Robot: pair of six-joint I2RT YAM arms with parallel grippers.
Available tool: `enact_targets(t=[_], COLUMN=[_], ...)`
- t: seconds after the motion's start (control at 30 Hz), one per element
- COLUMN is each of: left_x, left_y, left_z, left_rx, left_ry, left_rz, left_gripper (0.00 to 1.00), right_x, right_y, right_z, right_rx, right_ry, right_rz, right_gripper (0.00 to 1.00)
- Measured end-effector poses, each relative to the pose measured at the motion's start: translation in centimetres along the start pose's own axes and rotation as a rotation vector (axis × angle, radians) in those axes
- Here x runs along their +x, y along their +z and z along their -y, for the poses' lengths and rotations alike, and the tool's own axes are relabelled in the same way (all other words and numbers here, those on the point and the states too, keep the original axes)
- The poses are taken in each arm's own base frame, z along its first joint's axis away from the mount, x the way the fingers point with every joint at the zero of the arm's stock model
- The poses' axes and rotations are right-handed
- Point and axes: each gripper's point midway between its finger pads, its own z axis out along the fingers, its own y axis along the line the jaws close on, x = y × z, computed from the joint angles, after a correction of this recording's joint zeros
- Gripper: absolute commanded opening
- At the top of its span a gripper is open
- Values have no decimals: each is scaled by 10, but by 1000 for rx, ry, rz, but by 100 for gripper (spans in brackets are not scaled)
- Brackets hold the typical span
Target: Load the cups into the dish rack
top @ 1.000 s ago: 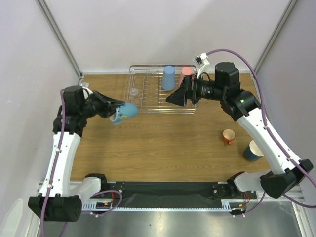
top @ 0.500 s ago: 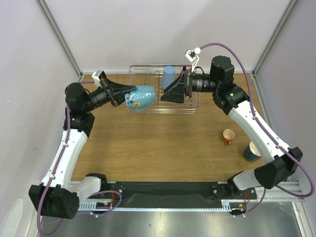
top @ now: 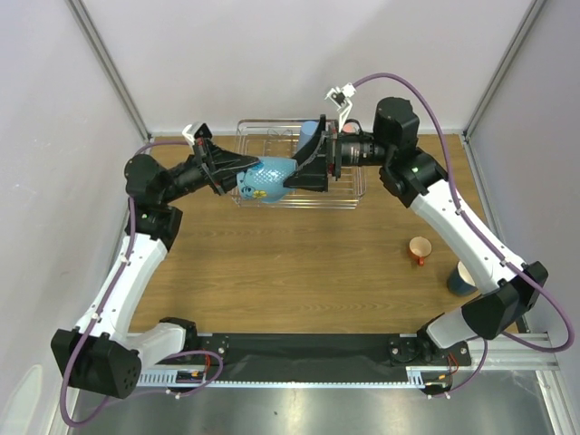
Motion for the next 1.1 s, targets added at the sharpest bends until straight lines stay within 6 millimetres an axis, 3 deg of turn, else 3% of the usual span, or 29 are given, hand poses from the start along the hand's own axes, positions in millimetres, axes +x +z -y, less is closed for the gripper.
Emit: enact_targets(t=[0.47, 0.67, 0.77, 0.83, 0.87, 0.9, 0.93, 1.1], left_x=[6, 6, 5, 4, 4, 3, 3, 3], left_y=[5, 8, 9, 9, 9, 9, 9, 7], left_z=[3, 4, 5, 7, 7, 7, 6, -11], left_rx=[23, 30, 39, 44, 47, 49, 49, 44], left_ry=[11, 7, 10, 8, 8, 8, 7, -23], left_rz=[-13, -6, 3, 6, 10, 13, 15, 26], left_gripper=[0, 0, 0, 0, 4, 12, 34, 73], right_x=[14, 16, 13, 12, 11, 11, 11, 14], right_y=[22, 30, 30, 30, 30, 31, 31, 32], right_z=[-3, 0, -1, -1, 0, 0, 1, 5], right_rx=[-45, -59, -61, -61, -61, -62, -62, -56], right_ry=[9, 25, 25, 24, 25, 26, 30, 55], right_rz=[-34, -38, -33, -31, -31, -30, -32, -40], right_gripper=[92, 81, 65, 42, 31, 4, 0, 0])
